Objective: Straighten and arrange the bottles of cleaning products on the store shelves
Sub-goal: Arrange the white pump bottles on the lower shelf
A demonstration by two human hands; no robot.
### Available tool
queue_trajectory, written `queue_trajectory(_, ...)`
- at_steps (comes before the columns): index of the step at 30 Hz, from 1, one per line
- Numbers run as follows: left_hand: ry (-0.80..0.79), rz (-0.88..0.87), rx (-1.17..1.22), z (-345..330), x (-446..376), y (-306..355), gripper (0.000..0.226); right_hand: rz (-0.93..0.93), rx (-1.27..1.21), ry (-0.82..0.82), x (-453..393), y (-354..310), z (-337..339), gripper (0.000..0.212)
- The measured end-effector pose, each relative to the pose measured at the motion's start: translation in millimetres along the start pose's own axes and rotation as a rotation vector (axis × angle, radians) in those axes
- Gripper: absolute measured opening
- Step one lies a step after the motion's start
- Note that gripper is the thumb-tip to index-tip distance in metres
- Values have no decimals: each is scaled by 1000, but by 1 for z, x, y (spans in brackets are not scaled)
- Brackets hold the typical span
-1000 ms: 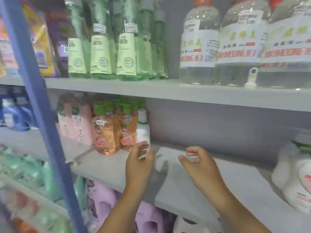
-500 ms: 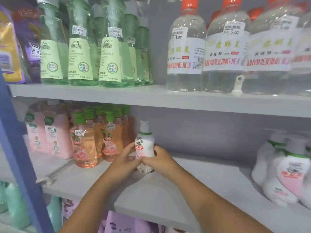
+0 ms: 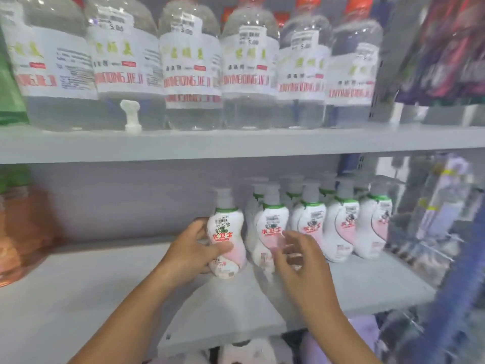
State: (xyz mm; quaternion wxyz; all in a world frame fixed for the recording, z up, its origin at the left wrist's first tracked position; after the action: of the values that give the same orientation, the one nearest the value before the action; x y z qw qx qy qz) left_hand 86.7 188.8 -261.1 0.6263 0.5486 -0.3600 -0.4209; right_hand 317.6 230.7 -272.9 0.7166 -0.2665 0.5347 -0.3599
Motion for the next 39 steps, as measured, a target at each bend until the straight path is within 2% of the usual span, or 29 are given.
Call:
queue_trajectory(5, 32, -69, 2, -24, 6, -2, 42, -21, 58, 17, -12, 29, 33, 32)
queue_trajectory(9, 94, -80, 45, -28, 15, -16, 54, -33, 82, 227, -28, 43, 91, 32)
queue_trajectory(12, 173, -92, 37, -32, 18, -26, 42, -99, 166, 323, -46, 69, 140, 48)
queue_trajectory(16, 236, -132, 30, -43, 28, -30, 43, -218, 111, 150, -71, 109, 164, 76)
queue_trajectory(18, 269, -154, -17, -46, 32, -30, 40, -236, 21, 67, -76, 121, 167, 70)
queue_trajectory(20, 300, -156, -35, -47, 35, -28, 40, -227, -5, 4, -79, 134, 166, 55)
queue_trajectory(22, 313, -155, -45, -49, 37, -27, 41, -227, 2, 0, -80, 141, 167, 48)
queue_trajectory(28, 325, -147, -95, -53, 39, -22, 37, -217, 28, 38, -80, 144, 166, 51)
queue_trajectory(33, 334, -105, 82, -49, 39, -26, 51, -181, 56, 50, -80, 142, 166, 58)
queue_trajectory(36, 361, -103, 121, -52, 41, -25, 44, -182, -17, 39, -78, 145, 167, 59)
queue_trajectory(39, 379, -100, 103, -57, 44, -23, 39, -201, -64, 10, -76, 150, 170, 52)
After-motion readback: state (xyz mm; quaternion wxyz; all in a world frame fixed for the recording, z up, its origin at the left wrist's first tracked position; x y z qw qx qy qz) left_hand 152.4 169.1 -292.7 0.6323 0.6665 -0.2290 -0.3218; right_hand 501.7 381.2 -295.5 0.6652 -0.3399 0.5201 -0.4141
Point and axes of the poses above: each hand's wrist, its own x-axis away from the middle knuckle, its own z-axis out of the back of the hand, y = z × x, the point moved 3 cm from there along -x, towards the middle knuckle, and after that the axes turned 4 degrees about z, right-handed, at the moved point
